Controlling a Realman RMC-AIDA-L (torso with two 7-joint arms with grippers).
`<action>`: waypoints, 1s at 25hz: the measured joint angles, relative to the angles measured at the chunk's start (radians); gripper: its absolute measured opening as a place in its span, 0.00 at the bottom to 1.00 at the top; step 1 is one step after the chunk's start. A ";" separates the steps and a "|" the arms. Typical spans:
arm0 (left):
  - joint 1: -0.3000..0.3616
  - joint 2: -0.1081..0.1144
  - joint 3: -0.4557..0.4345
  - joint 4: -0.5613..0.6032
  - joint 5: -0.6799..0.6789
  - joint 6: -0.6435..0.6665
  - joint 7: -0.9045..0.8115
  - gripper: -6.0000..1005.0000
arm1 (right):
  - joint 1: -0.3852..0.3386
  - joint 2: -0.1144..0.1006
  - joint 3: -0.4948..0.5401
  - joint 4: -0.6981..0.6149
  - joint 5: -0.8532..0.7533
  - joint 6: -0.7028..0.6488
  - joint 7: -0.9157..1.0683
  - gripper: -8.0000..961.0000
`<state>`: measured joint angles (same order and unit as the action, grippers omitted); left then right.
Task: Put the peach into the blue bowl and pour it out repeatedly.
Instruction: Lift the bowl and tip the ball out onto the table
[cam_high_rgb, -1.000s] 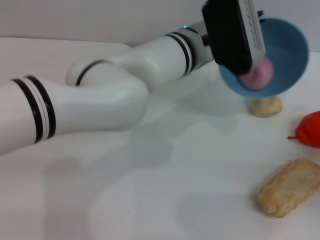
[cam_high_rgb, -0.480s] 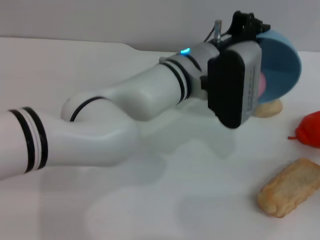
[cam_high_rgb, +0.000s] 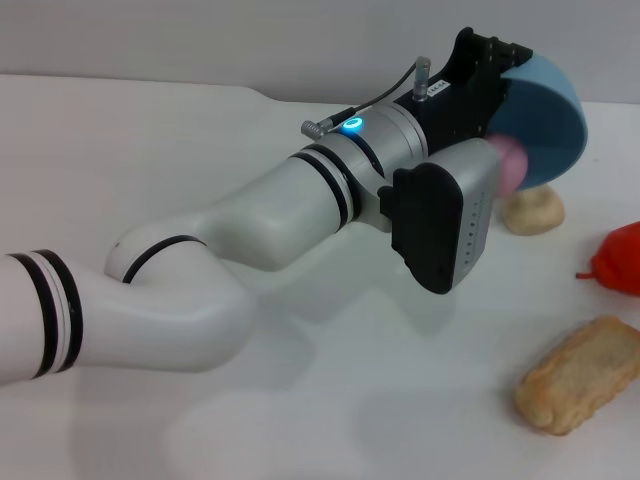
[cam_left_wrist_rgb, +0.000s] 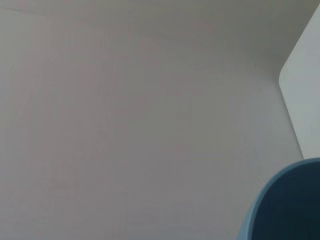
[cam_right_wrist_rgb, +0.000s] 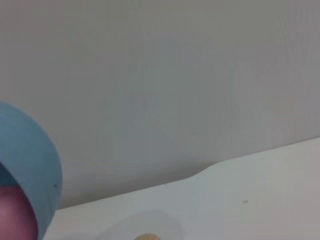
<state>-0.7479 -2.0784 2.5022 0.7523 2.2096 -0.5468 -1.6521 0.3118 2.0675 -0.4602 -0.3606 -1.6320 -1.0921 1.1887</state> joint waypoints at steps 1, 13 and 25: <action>0.000 0.000 0.001 0.001 0.000 0.003 0.000 0.00 | 0.000 0.000 0.000 0.000 0.000 0.000 0.000 0.61; 0.025 0.000 0.064 -0.009 0.063 -0.092 0.031 0.00 | 0.001 0.002 0.002 0.000 0.000 0.019 0.000 0.61; 0.025 0.001 -0.210 0.076 -0.340 0.211 -0.179 0.00 | 0.010 -0.011 -0.045 -0.058 -0.117 -0.096 0.289 0.60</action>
<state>-0.7230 -2.0770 2.2919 0.8285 1.8696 -0.3354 -1.8307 0.3222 2.0569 -0.5049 -0.4187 -1.7490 -1.1882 1.4782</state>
